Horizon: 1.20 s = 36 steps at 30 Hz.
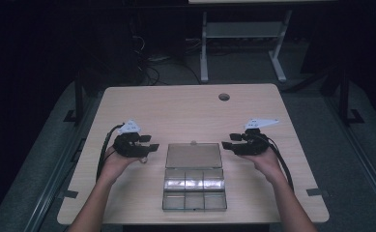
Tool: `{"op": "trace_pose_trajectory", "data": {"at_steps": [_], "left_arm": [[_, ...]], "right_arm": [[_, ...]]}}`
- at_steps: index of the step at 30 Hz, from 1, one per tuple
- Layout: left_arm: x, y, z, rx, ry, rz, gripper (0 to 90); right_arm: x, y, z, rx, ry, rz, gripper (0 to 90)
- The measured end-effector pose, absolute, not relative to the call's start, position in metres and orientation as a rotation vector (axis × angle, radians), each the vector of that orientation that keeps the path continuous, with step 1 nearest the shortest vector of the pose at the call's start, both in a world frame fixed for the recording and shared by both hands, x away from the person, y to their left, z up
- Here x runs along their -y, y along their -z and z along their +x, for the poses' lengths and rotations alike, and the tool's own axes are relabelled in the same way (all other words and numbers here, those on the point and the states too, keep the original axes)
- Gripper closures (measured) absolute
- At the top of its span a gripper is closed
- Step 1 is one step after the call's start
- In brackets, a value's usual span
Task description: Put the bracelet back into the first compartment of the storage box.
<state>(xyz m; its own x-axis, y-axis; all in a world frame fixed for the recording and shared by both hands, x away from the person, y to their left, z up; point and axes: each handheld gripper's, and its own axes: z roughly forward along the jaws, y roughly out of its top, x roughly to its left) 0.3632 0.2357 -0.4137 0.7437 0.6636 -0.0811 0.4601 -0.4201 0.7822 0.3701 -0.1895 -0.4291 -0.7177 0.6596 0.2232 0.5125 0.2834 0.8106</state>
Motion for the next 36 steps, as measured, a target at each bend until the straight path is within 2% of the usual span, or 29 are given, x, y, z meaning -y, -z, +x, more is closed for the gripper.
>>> {"op": "trace_pose_trajectory", "data": {"at_steps": [14, 22, 29, 36], "left_arm": [[-0.27, 0.415, 0.337, -0.916, -0.37, 2.068, 40.9], [-0.282, 0.422, 0.347, -0.994, -0.409, 2.065, 45.2], [-0.275, 0.431, 0.363, -1.001, -0.381, 2.105, 53.9], [-0.266, 0.446, 0.374, -1.091, -0.371, 2.128, 57.3]], "right_arm": [[0.214, 0.433, 0.34, -2.346, -1.385, 1.13, 41.7], [0.23, 0.439, 0.316, -2.349, -1.365, 1.132, 41.7], [0.232, 0.441, 0.319, -2.348, -1.371, 1.135, 41.8], [0.233, 0.442, 0.32, -2.345, -1.373, 1.143, 41.8]]}}
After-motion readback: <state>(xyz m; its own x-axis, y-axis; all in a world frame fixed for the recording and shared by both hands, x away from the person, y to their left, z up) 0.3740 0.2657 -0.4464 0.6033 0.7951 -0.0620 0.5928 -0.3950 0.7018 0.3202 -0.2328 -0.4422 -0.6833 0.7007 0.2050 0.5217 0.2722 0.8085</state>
